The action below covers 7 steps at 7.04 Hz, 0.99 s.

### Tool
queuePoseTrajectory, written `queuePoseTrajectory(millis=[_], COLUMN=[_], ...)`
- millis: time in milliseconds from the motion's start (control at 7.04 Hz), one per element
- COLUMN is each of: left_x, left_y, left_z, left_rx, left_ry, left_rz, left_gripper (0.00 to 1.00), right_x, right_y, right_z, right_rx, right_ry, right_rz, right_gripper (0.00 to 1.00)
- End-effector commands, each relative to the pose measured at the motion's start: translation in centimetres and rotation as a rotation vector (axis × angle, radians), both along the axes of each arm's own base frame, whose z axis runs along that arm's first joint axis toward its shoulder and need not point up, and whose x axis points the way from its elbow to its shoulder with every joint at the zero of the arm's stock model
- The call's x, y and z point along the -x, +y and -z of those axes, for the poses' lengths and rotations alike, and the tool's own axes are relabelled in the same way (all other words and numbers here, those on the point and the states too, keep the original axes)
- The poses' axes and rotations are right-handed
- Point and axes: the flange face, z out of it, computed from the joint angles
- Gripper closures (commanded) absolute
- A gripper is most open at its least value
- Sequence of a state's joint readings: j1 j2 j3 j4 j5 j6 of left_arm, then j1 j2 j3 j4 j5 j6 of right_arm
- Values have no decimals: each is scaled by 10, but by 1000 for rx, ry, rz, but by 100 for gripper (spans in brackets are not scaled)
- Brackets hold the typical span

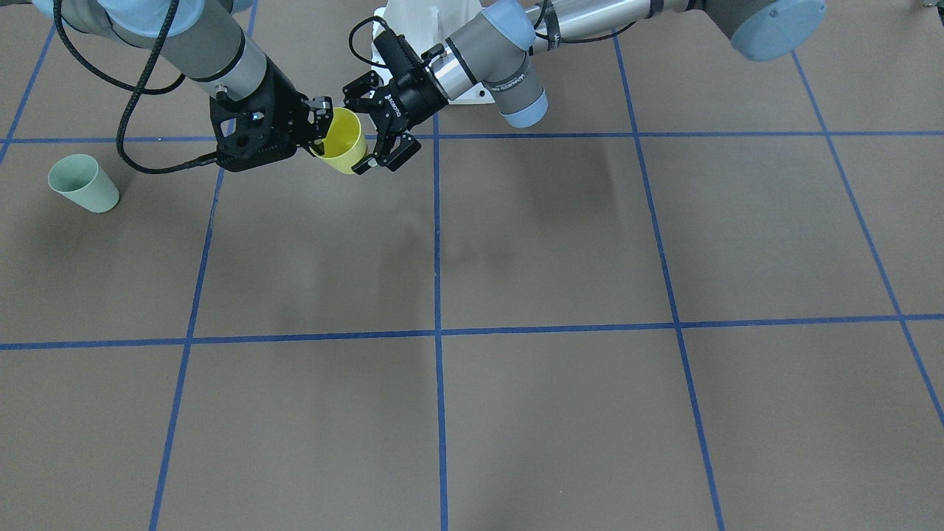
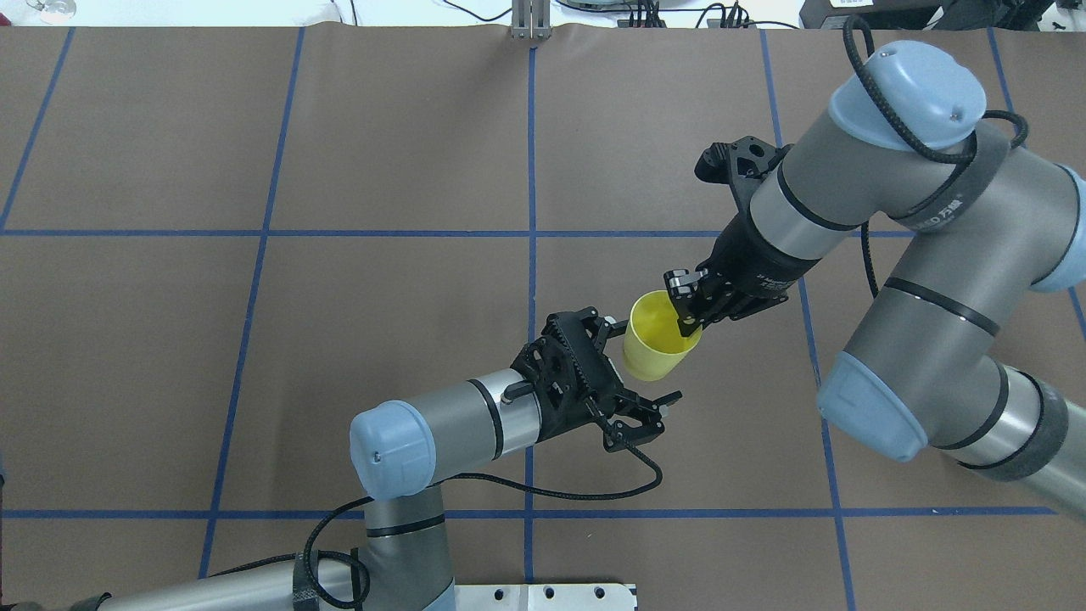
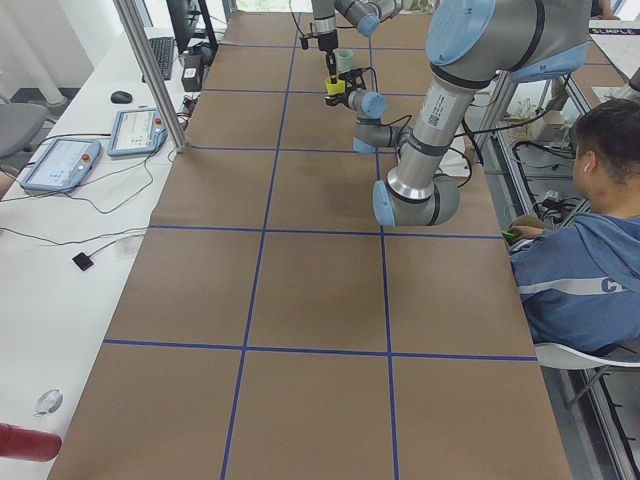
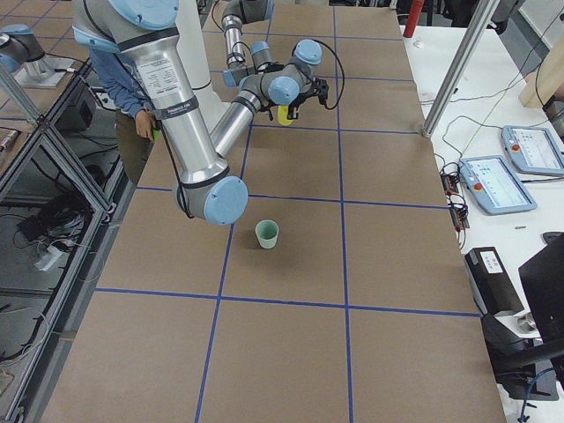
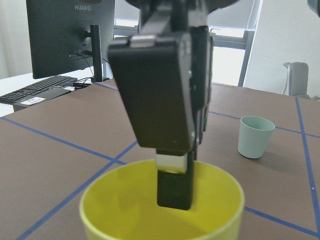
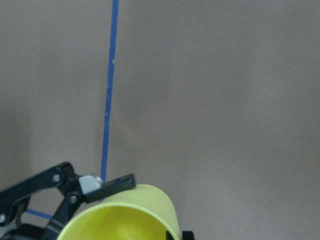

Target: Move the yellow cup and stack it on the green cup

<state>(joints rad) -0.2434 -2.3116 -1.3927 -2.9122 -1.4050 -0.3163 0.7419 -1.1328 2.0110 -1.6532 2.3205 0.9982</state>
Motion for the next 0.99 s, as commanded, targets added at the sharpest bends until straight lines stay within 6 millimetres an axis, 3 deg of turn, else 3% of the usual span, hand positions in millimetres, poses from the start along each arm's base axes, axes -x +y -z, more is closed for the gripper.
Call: queuePoseTrajectory(millis=[0, 142, 284, 426, 568, 852], left_x=[0, 1, 3, 6, 6, 9], left_y=[1, 0, -4, -11, -11, -14], left_z=[0, 1, 1, -1, -1, -4], left_rx=[1, 1, 13, 47, 54, 57], left_ry=[5, 6, 7, 9, 13, 17], left_rz=[5, 8, 42, 121, 132, 145], left_gripper=[0, 0, 0, 0, 0, 0], right_x=[-50, -95, -137, -167, -195, -253], right_y=[-20, -24, -34, -32, -18, 34], right_z=[-22, -47, -84, -137, -172, -206], right_rx=[31, 79, 125, 151, 174, 179], right_ry=[24, 69, 138, 255, 318, 357], right_rz=[-85, -160, -260, -348, -387, -371], right_gripper=[100, 100, 100, 100, 100, 100])
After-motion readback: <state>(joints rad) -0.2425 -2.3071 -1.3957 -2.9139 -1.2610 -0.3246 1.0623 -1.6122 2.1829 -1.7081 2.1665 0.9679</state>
